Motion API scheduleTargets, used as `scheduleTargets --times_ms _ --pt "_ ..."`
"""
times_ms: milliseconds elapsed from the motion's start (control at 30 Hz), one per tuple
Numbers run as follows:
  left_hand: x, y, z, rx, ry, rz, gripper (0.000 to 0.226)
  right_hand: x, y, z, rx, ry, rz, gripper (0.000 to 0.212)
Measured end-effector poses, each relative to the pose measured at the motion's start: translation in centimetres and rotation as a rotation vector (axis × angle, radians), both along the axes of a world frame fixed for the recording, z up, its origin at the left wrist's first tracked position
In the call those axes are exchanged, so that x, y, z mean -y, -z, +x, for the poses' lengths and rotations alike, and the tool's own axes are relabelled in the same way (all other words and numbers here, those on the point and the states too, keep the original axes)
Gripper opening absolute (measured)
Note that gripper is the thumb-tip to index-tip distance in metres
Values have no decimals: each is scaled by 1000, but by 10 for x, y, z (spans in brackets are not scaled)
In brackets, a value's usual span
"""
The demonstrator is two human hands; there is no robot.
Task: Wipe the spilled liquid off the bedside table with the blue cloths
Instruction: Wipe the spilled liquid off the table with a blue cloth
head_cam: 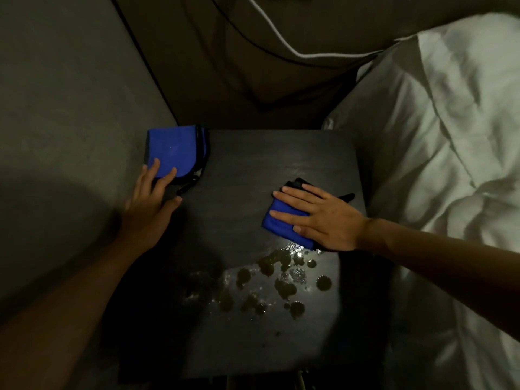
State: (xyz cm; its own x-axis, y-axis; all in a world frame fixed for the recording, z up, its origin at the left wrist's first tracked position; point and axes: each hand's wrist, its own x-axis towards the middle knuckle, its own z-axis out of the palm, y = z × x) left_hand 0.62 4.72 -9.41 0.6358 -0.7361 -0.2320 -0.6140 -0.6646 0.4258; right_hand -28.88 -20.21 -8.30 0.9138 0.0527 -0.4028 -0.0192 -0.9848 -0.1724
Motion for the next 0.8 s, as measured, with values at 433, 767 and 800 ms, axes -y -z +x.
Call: scheduleTargets --times_ms 433,767,800 --pt "1 2 3 -47 -6 -50 56 -5 1 -36 79 506 -31 68" --pt "0 1 4 -103 6 -102 63 -58 8 -38 126 1126 -23 58" --pt "-1 0 3 -95 6 -93 62 -67 8 -36 130 1187 -25 59"
